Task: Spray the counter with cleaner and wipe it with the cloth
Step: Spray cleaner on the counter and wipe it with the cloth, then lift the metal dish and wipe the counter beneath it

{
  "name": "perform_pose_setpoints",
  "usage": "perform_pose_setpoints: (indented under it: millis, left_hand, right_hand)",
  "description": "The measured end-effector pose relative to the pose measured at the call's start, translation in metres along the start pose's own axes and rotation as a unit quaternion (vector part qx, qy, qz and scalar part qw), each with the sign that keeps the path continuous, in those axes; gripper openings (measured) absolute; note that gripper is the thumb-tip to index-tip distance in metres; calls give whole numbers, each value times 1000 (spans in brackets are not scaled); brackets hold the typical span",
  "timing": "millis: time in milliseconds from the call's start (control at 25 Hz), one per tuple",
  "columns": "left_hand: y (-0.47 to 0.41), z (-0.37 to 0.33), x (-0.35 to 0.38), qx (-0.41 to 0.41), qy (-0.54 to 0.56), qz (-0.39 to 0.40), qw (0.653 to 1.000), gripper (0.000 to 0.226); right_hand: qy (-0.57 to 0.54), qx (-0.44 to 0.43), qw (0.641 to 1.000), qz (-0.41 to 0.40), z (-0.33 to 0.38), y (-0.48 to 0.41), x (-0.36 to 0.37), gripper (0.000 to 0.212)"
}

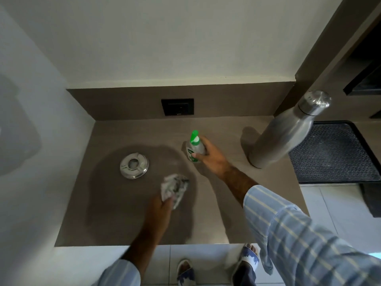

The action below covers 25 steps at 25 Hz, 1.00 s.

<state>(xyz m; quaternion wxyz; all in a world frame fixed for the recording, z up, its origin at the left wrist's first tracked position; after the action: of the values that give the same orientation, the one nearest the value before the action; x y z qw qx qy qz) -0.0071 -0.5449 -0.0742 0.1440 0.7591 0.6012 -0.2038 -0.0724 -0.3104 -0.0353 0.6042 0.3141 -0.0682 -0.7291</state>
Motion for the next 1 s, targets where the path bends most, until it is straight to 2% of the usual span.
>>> perform_pose_setpoints:
  millis: [40, 80, 160, 280, 360, 400, 480, 520, 600, 720, 800, 920, 1000]
  left_hand:
    - [-14, 4, -10, -60, 76, -56, 994, 16]
    - [-25, 9, -21, -80, 120, -99, 985, 13]
    - [-38, 17, -41, -84, 158, -136, 975, 19]
    - [-47, 24, -63, -66, 165, -154, 972, 30]
    - [-58, 27, -84, -64, 145, -209, 965, 37]
    - [-66, 29, -97, -77, 137, -251, 955, 40]
    - [-82, 36, -127, -87, 99, -314, 940, 45]
    - [-91, 41, -140, -85, 66, -318, 942, 49]
    - [-108, 49, -151, -100, 4, -267, 959, 50]
    - [-130, 58, -137, -169, -84, -145, 971, 47]
    - [-142, 62, -123, -147, -68, -99, 982, 47]
    - [-152, 71, -117, -90, -31, -113, 989, 48]
    - [-153, 71, -115, -81, 2, -123, 989, 51]
  right_hand:
    - [6, -1, 1000, -3, -3, -1, 5, 64]
    - [7, -1, 1000, -6, -5, -1, 9, 64]
    - [1, -3, 1000, 1, -8, -4, 14, 66]
    - [-3, -4, 1000, 26, -10, -9, 15, 70]
    - [-6, 22, 1000, 9, -15, -1, 14, 84]
    - [-8, 49, 998, -33, -21, 9, 13, 79]
    - [49, 81, 987, -128, -33, 33, 18, 41]
    - [105, 80, 981, -143, -36, 41, 27, 26]
    - [149, 47, 981, -114, -30, 41, 59, 14]
    - [37, 46, 998, -26, 9, 14, 120, 23]
    - [-51, 100, 994, 9, 37, -5, 152, 28]
    - [-138, 199, 970, 10, 56, -22, 180, 42]
    - [-216, 240, 946, 17, 60, -19, 188, 38]
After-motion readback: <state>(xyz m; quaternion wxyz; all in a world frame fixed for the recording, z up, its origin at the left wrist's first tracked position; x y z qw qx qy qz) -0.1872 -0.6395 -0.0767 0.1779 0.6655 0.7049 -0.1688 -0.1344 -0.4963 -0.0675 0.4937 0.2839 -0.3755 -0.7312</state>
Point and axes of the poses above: each hand's wrist, its own y-axis away from the middle knuckle, its own x-axis out of the palm, z = x × y, the point moved 2 cm from there along -y, towards the middle knuckle, and after that the axes turned 14 degrees about x, right-handed, at the moved point
